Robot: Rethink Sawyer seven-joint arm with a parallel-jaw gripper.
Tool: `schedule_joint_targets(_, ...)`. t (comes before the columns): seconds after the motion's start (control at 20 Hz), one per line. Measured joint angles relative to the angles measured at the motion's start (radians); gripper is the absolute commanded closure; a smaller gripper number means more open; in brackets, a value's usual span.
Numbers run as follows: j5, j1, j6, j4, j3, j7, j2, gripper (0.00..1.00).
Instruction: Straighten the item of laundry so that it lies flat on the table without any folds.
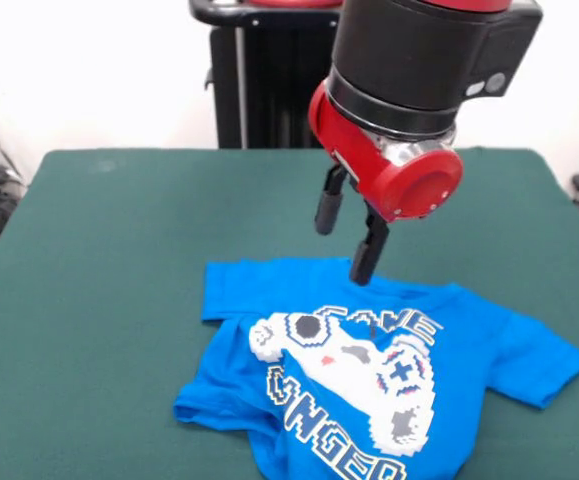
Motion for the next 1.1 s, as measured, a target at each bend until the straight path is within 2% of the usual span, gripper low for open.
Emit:
schedule_joint_targets(0.55,-0.107,-0.001,0.000,-0.005,-0.011,0.000,-0.006,0.00)
schedule_joint_targets(1.1,-0.076,-0.027,0.000,0.004,0.022,-0.001,0.009,0.00)
